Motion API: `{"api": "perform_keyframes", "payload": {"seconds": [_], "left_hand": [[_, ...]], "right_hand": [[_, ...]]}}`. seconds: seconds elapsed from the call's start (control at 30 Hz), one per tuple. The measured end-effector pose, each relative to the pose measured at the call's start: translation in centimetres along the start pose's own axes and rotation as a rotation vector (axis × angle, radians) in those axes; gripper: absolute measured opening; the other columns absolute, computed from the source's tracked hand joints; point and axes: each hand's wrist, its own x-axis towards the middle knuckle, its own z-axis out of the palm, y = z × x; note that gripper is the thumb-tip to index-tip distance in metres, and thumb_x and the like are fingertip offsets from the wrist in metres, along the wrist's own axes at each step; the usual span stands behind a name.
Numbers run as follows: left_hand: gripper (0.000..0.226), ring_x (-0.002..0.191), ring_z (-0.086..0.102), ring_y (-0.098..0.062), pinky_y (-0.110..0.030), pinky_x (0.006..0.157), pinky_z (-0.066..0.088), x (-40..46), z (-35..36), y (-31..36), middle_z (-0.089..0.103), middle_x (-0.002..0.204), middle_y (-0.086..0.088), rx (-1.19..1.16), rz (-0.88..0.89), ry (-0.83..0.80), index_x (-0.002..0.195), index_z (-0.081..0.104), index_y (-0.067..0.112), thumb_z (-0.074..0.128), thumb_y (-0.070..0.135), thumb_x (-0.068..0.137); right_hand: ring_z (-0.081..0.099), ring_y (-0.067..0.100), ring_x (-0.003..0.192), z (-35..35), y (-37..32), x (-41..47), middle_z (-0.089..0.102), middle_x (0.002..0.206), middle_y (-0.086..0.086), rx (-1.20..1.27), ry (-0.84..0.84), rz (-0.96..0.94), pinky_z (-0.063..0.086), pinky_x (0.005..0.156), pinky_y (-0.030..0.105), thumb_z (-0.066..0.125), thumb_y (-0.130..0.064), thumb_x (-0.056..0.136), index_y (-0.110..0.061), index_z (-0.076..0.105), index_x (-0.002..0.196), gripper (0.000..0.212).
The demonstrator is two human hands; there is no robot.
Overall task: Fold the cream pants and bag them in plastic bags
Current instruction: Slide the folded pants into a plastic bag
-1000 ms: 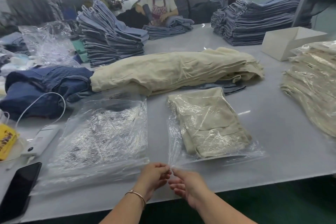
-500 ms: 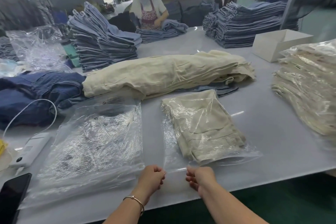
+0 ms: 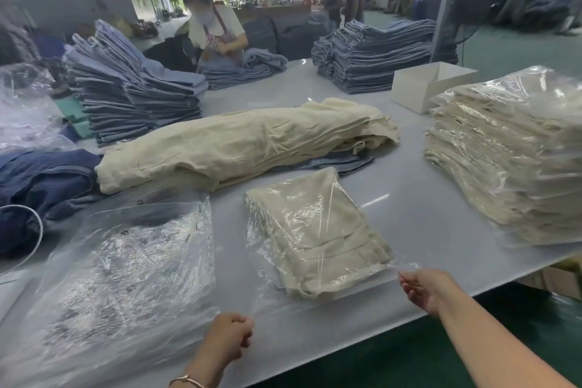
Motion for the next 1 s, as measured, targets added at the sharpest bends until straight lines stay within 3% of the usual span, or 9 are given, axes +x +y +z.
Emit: {"api": "perform_keyframes", "payload": {"seconds": [0.23,0.33,0.4,0.5,0.6,0.7,0.83,0.93,1.0], "left_hand": [[0.024,0.044,0.048,-0.014,-0.017,0.044,0.026,0.0,-1.8,-0.2,0.052,0.051,-0.003,0.035,-0.013,-0.054,0.066,0.054,0.008,0.061,-0.001,0.086],[0.012,0.052,0.058,-0.016,-0.020,0.048,0.038,0.4,-2.5,1.1,0.060,0.056,-0.007,0.035,-0.058,-0.105,0.071,0.061,0.004,0.069,0.000,0.080],[0.024,0.060,0.057,-0.018,-0.023,0.050,0.045,1.1,-2.6,2.5,0.059,0.064,-0.009,-0.072,-0.079,-0.099,0.083,0.061,0.004,0.082,0.009,0.072],[0.071,0.081,0.062,-0.030,-0.031,0.064,0.051,2.1,-1.0,5.1,0.058,0.085,-0.025,-0.220,-0.060,-0.141,0.106,0.057,0.000,0.090,0.041,0.058],[0.077,0.065,0.062,-0.025,-0.033,0.064,0.051,3.3,2.1,7.7,0.069,0.078,-0.013,-0.308,-0.109,-0.170,0.098,0.068,0.000,0.086,0.056,0.048],[0.063,0.052,0.060,-0.024,-0.031,0.059,0.051,4.3,5.1,10.0,0.064,0.062,-0.013,-0.311,-0.101,-0.160,0.085,0.072,0.002,0.087,0.052,0.049],[0.046,0.076,0.068,-0.036,-0.036,0.070,0.055,4.8,9.2,15.0,0.071,0.090,-0.024,-0.445,-0.106,-0.177,0.094,0.072,-0.008,0.081,0.012,0.053],[0.026,0.058,0.067,-0.032,-0.033,0.053,0.055,4.5,12.8,20.7,0.069,0.078,-0.025,-0.498,0.001,-0.219,0.088,0.072,-0.004,0.065,0.011,0.069],[0.027,0.063,0.068,-0.033,-0.034,0.057,0.056,3.9,15.6,25.5,0.070,0.086,-0.026,-0.510,0.092,-0.277,0.088,0.076,0.001,0.059,0.016,0.075]], "right_hand": [[0.050,0.013,0.033,-2.2,-0.9,1.4,0.054,0.044,0.008,-0.097,-0.007,0.010,0.038,0.030,0.015,0.059,0.002,0.090,0.003,0.056,0.069,0.021],[0.052,0.023,0.046,-1.7,-1.8,2.3,0.056,0.056,0.014,-0.388,0.151,-0.168,0.042,0.044,0.026,0.060,0.000,0.088,0.004,0.056,0.071,0.018],[0.050,0.025,0.060,-0.4,-2.6,2.9,0.055,0.074,0.015,-0.545,0.195,-0.348,0.040,0.058,0.032,0.063,-0.018,0.088,-0.004,0.053,0.079,0.020],[0.055,0.025,0.102,3.1,-3.2,3.3,0.055,0.120,0.010,-0.732,0.085,-0.430,0.038,0.078,0.028,0.067,-0.051,0.081,-0.008,0.047,0.125,0.066],[0.052,0.027,0.117,6.3,-3.5,3.9,0.051,0.128,0.007,-0.796,-0.010,-0.444,0.041,0.084,0.031,0.070,-0.066,0.068,-0.010,0.038,0.133,0.091],[0.061,0.024,0.106,7.1,-5.0,5.4,0.062,0.117,0.004,-0.697,-0.124,-0.380,0.050,0.086,0.032,0.076,-0.049,0.070,-0.009,0.051,0.121,0.069],[0.061,0.006,0.076,4.8,-9.8,6.6,0.069,0.102,0.003,-0.538,-0.359,-0.420,0.050,0.060,0.013,0.070,-0.008,0.075,-0.014,0.065,0.106,0.032],[0.062,0.018,0.093,1.0,-15.9,6.2,0.065,0.101,-0.001,-0.623,-0.351,-0.597,0.052,0.083,0.029,0.066,-0.015,0.077,-0.018,0.064,0.107,0.030],[0.060,0.021,0.097,-2.6,-20.5,5.9,0.064,0.101,-0.001,-0.707,-0.280,-0.750,0.049,0.087,0.035,0.062,-0.025,0.081,-0.019,0.060,0.099,0.018]]}}
